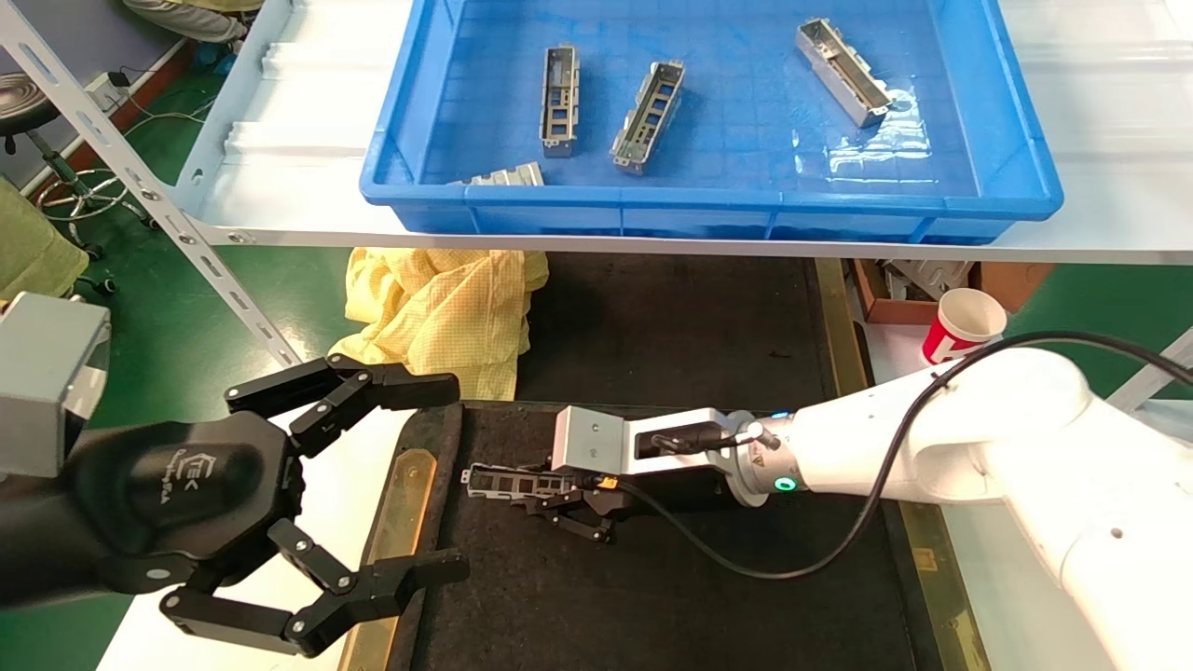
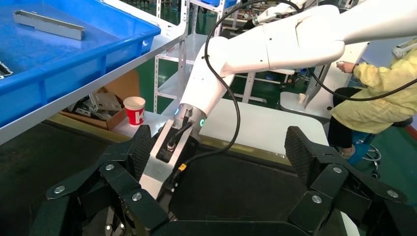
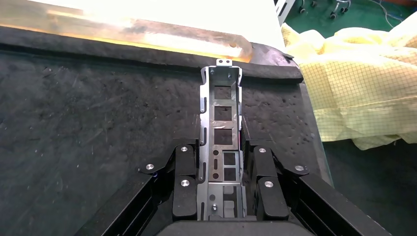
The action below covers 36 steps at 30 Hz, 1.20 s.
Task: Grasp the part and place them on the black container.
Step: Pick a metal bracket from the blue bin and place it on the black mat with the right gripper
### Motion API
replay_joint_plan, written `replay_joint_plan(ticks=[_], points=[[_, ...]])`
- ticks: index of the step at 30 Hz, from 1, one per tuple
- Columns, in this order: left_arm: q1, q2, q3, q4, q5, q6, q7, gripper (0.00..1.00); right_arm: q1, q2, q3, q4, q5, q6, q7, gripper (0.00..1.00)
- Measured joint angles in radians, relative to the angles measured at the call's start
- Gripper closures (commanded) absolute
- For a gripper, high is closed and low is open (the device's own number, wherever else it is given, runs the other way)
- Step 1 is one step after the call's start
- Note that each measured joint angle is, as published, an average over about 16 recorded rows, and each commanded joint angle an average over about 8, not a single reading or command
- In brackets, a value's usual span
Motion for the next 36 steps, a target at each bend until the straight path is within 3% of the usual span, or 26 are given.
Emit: replay_joint_plan(ticks=[23, 36], points=[[0.0, 0.0, 0.0, 0.0, 0.0, 0.0, 0.0, 0.0, -0.058, -0.004, -0.151, 0.159, 0.084, 0.31, 0.104, 1.0], [0.0, 0.0, 0.0, 0.0, 0.0, 0.0, 0.0, 0.0, -0.044, 0.0, -0.225, 0.189, 0.136, 0.323, 0.112, 1.0]])
